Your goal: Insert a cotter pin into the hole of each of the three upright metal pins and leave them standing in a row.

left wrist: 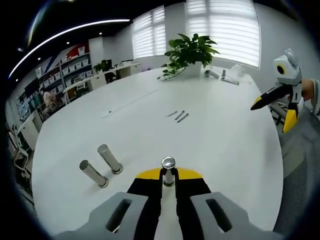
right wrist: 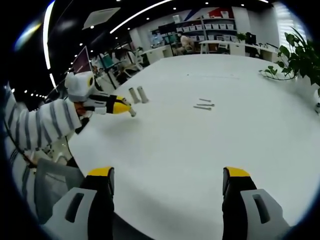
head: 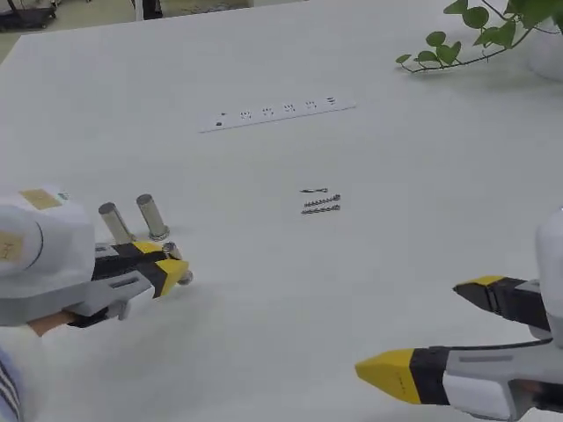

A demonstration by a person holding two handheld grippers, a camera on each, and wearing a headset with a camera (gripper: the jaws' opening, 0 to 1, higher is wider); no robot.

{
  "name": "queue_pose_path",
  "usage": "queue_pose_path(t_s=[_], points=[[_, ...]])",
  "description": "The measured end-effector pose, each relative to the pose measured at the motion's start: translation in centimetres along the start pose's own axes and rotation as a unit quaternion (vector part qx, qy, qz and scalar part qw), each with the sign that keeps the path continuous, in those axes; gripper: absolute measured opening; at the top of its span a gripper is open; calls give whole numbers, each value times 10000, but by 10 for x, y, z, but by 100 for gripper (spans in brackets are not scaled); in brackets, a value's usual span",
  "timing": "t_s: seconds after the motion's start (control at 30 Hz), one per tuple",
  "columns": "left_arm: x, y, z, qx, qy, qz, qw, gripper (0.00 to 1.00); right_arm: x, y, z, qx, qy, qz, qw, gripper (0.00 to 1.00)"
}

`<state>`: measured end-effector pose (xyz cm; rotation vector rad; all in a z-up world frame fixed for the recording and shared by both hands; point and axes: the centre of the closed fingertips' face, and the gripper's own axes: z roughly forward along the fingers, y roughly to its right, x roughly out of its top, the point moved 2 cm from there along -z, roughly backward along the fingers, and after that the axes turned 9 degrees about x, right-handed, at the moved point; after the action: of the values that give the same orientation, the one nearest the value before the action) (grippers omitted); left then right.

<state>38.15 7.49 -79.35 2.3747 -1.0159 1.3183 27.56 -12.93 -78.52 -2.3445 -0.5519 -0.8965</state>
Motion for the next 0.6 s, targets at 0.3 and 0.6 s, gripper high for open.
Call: queue_pose_path(t_s=[0.3, 0.6], points=[[6, 40, -9, -463, 48, 123, 9988, 7, -3, 2, -4, -19, 23, 45, 10000, 91], [-1, 71, -8, -693, -73, 337, 9970, 7, -5, 2, -6, -18, 34, 55, 10000, 91]])
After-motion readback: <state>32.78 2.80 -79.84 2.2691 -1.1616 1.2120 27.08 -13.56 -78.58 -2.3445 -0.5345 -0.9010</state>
